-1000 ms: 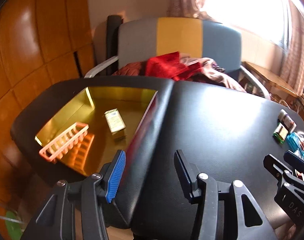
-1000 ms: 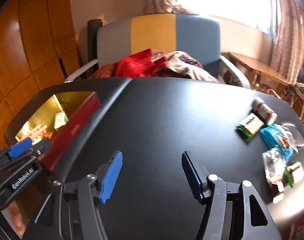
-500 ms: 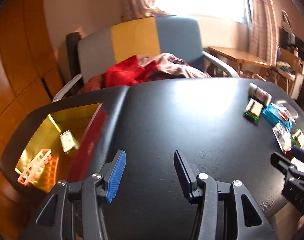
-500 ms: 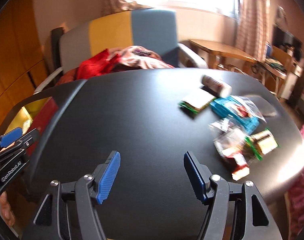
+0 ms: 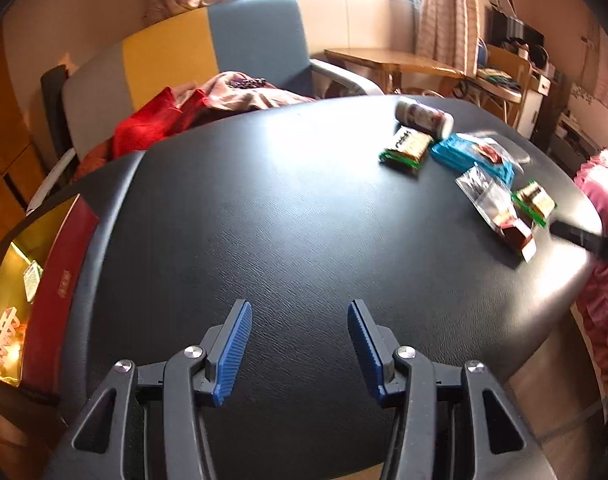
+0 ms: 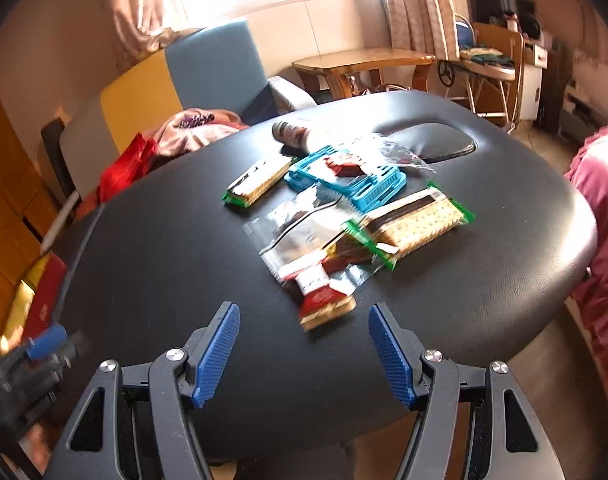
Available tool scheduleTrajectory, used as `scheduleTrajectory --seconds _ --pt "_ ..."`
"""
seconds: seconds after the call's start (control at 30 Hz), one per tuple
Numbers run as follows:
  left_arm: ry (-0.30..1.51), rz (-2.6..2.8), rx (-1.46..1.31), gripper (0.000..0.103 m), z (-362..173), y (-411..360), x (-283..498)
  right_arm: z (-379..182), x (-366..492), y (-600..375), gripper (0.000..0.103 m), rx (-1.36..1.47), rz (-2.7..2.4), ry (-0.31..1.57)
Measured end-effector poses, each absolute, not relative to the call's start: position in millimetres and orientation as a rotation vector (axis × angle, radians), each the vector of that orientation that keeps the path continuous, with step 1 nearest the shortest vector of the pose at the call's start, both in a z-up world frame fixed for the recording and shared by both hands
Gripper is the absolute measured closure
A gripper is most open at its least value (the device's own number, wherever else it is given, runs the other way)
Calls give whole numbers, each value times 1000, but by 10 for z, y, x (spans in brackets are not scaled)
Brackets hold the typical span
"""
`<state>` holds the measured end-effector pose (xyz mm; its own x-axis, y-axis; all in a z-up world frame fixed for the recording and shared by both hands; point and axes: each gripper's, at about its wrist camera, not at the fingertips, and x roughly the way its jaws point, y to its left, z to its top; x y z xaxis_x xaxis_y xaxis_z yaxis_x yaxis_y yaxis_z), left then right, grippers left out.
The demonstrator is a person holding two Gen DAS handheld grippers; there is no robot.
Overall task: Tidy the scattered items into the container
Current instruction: 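Reach the left gripper to the Ritter Kiss chocolate and grasp it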
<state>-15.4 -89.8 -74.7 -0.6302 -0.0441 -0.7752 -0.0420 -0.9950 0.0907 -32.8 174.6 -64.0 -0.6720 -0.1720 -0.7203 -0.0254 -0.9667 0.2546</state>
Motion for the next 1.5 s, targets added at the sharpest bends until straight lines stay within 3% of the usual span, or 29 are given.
scheduleTrajectory --seconds 0.43,0.73,1.03,1.5 --pt "-115 -2782 1377 52 -872 -1057 -154 -963 -1228 1665 32 1353 -2721 -391" --pt "-65 -2759 1400 52 -912 -1171 -185 -991 -1083 1241 26 1294 -2469 -487" --pt "-45 -2801 1402 52 -848 -1134 -208 -801 -723 1757 26 1271 -2546 -644" --pt "-303 -3099 1464 52 -640 36 -630 -779 -366 2517 26 1306 -2730 -727"
